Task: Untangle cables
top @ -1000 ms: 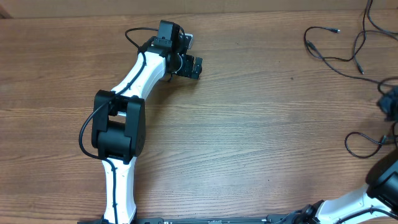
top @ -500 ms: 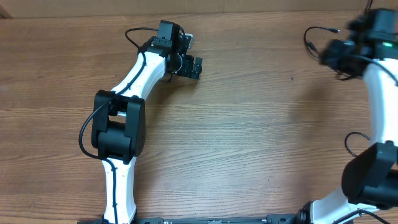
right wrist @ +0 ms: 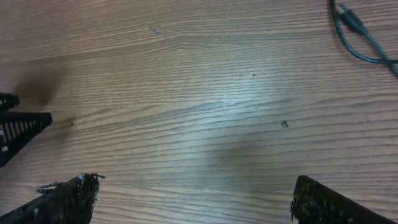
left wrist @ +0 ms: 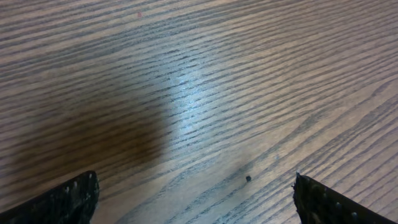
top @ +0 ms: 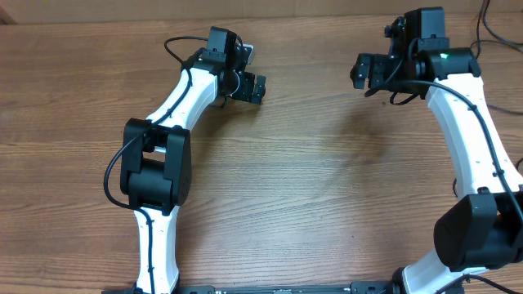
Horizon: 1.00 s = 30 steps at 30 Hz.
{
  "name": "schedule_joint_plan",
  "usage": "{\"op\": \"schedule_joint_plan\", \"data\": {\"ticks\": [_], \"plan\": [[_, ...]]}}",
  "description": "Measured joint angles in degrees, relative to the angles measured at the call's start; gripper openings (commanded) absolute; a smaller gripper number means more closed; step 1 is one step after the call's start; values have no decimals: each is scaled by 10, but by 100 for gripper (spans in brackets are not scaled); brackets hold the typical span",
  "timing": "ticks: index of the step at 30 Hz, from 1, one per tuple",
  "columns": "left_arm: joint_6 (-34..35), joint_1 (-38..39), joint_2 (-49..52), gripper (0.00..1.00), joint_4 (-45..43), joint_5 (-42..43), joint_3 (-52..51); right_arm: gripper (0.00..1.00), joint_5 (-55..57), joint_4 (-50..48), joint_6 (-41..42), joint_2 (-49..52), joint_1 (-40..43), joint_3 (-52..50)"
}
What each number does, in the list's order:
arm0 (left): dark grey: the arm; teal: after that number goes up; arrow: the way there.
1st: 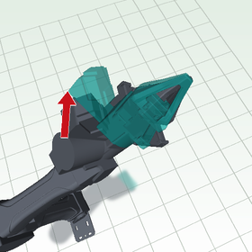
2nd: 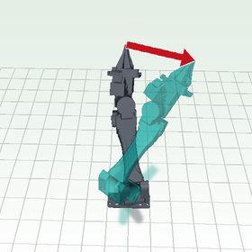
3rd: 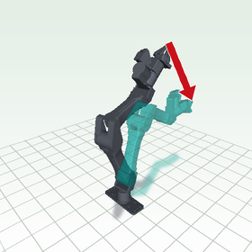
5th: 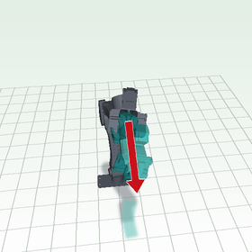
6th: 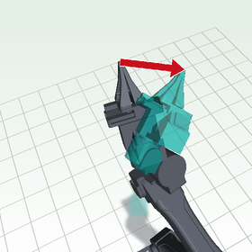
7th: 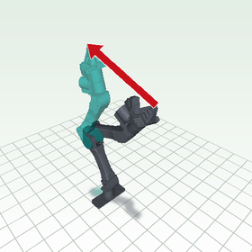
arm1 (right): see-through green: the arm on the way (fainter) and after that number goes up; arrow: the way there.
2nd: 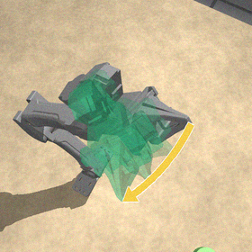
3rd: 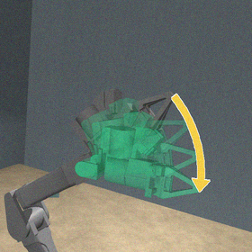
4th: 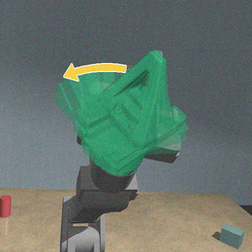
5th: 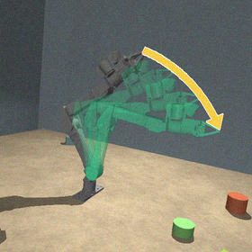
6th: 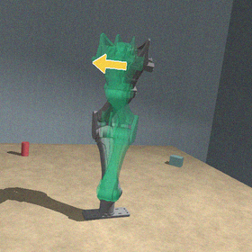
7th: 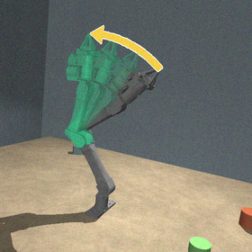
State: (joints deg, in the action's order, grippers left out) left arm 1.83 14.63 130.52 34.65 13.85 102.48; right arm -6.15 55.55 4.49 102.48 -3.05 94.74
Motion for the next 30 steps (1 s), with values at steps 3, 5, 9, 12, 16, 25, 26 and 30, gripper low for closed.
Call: {"op": "schedule_joint_plan", "data": {"ticks": [3, 5, 9, 12, 16, 25, 26, 30], "plan": [[0, 0, 0, 100, 0, 0, 0, 100, 0, 0, 0, 0, -1, 0], [0, 0, 0, 100, 0, 0, 0, 100, 0, 0, 0, 0, -1, 0], [0, 0, 0, 100, 0, 0, 0, 100, 0, 0, 0, 0, -1, 0], [0, 0, 0, 100, 0, 0, 0, 100, 0, 0, 0, 0, -1, 0], [0, 0, 0, 100, 0, 0, 0, 100, 0, 0, 0, 0, -1, 0], [0, 0, 0, 100, 0, 0, 0, 100, 1, 0, 0, 0, -1, 0], [0, 0, 0, 100, 0, -1, 0, 100, 0, 0, 0, 0, -1, 0], [0, 0, 0, 100, 0, -17, 0, 100, 0, 0, 0, 0, -1, 0]]}}
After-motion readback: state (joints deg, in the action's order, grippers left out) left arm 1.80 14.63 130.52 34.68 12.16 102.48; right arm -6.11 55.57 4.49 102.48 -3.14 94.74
